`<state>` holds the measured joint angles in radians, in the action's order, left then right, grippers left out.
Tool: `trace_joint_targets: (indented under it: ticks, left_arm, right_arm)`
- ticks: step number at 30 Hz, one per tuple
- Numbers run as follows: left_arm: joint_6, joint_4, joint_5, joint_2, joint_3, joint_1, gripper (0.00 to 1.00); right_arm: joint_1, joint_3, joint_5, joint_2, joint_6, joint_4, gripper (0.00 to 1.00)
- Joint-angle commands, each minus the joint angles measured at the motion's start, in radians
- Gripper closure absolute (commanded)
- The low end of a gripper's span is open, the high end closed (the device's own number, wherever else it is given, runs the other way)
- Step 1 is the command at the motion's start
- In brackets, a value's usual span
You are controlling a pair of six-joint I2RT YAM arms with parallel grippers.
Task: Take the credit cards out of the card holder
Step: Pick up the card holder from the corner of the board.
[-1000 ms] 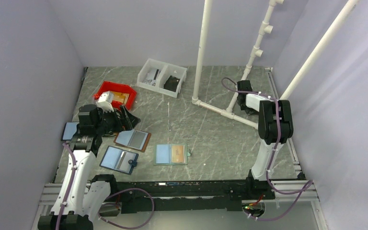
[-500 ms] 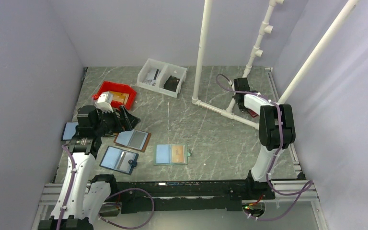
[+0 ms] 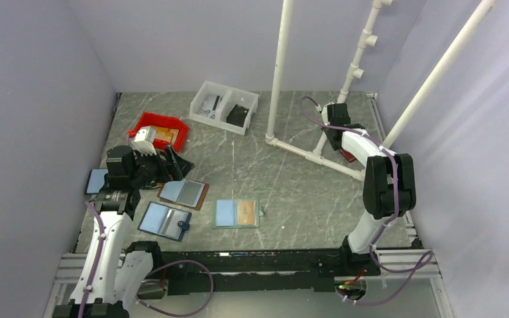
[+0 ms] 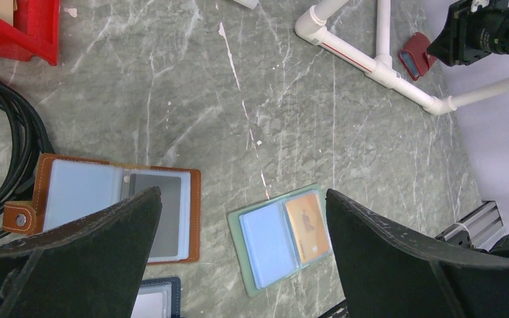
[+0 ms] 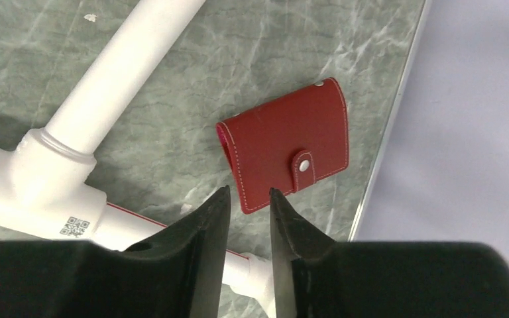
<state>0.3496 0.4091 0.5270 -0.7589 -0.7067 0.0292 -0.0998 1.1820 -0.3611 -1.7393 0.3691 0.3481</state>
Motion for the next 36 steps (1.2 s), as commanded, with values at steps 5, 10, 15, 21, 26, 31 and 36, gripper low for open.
trace_joint_targets:
  ticks: [5, 10, 15, 21, 26, 31, 36]
  left_arm:
    - [-0.016, -0.028, 0.023, 0.004, -0.004, -0.003, 0.01]
    - [-0.017, -0.028, 0.024, 0.007, -0.002, -0.003, 0.01]
    - [-0.015, -0.032, 0.03, 0.011, -0.001, -0.002, 0.01]
    - [-0.014, -0.035, 0.034, 0.012, 0.0, -0.003, 0.01]
    - [-0.014, -0.036, 0.036, 0.012, 0.0, -0.003, 0.01]
    - [-0.014, -0.036, 0.036, 0.015, 0.0, -0.003, 0.01]
    - [-0.012, -0.038, 0.043, 0.011, 0.001, -0.003, 0.0]
  right_arm:
    - [0.007, -0.003, -0.008, -0.063, 0.057, 0.003, 0.47]
    - [0.028, -0.001, -0.031, -0.113, 0.076, -0.003, 0.49]
    - [0.037, 0.002, -0.073, -0.148, 0.085, -0.022, 0.5]
    - [0.046, 0.005, -0.089, -0.178, 0.092, -0.031, 0.51]
    - [0.046, 0.004, -0.099, -0.196, 0.102, -0.04, 0.63]
    - [0.047, -0.002, -0.101, -0.19, 0.11, -0.042, 0.8]
    - [0.046, -0.016, -0.093, -0.127, 0.114, -0.047, 0.97]
